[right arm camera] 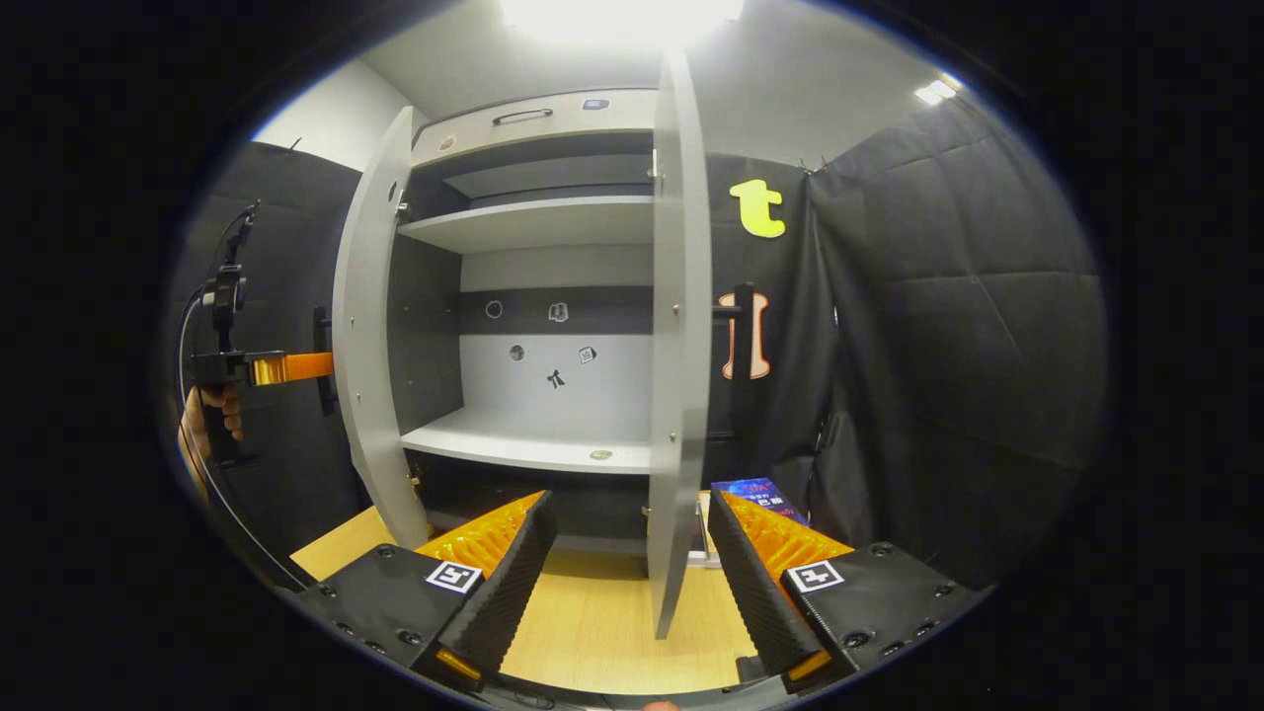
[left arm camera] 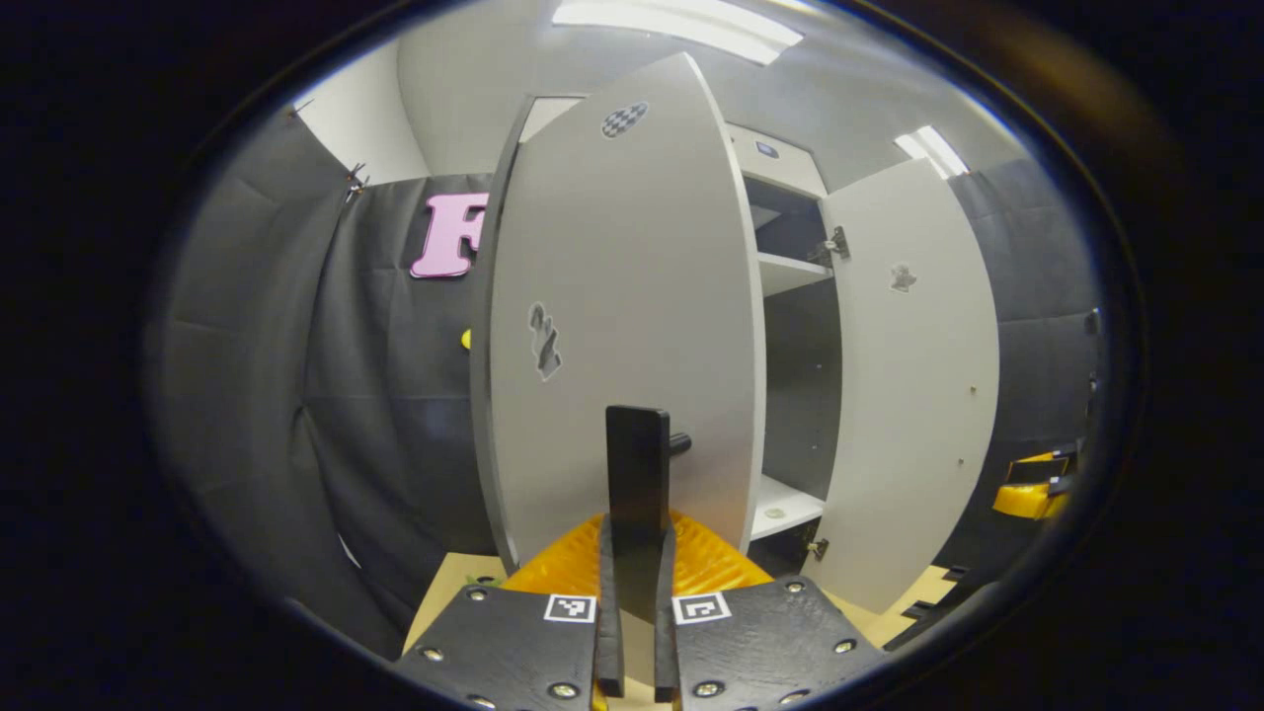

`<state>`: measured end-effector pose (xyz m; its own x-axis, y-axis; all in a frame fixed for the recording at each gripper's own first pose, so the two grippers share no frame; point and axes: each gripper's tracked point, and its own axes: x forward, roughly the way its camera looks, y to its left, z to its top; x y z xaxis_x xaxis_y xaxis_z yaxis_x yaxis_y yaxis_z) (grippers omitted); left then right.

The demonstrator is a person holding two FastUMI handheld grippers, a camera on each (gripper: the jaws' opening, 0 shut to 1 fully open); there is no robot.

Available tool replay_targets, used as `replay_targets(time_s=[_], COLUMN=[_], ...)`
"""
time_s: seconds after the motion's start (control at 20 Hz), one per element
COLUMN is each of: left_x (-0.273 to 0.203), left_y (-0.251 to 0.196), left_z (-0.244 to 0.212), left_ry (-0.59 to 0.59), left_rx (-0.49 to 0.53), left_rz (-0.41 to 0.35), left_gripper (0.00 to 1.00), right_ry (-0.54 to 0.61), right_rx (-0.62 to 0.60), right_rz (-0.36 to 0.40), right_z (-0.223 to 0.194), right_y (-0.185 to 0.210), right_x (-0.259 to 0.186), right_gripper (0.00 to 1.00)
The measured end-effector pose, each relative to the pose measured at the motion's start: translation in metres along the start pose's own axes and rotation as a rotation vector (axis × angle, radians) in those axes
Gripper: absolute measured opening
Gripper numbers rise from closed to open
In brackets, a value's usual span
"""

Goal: Open the right door of the double-door shoe cabinet with the right hand, and open the left door with the left hand.

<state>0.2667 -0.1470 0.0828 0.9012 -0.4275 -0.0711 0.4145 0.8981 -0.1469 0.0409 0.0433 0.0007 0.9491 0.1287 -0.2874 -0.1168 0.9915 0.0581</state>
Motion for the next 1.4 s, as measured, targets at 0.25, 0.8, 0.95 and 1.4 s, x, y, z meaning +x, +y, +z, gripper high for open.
replay_targets(time_s=[0.25, 0.8, 0.95, 1.4], left_x=[-0.003, -0.008, -0.008, -0.012], left_y=[0.003, 0.022, 0.025, 0.031], left_z=[0.001, 0.004, 0.002, 0.002], left_ry=[0.000, -0.028, -0.026, -0.038], left_rx=[0.013, 0.075, 0.062, -0.058], left_rz=[-0.012, -0.009, -0.002, 0.052], left_gripper=[0.13, 0.13, 0.12, 0.04], right_ry=[-0.008, -0.013, -0.010, 0.003], right_rx=[-0.013, -0.013, -0.025, 0.000], right_rz=[0.013, 0.029, 0.028, 0.041], right_z=[0.001, 0.000, -0.001, 0.000], right_y=[0.021, 0.072, 0.081, 0.101], right_x=[0.001, 0.005, 0.003, 0.008], right_gripper=[0.96, 0.96, 0.97, 0.96])
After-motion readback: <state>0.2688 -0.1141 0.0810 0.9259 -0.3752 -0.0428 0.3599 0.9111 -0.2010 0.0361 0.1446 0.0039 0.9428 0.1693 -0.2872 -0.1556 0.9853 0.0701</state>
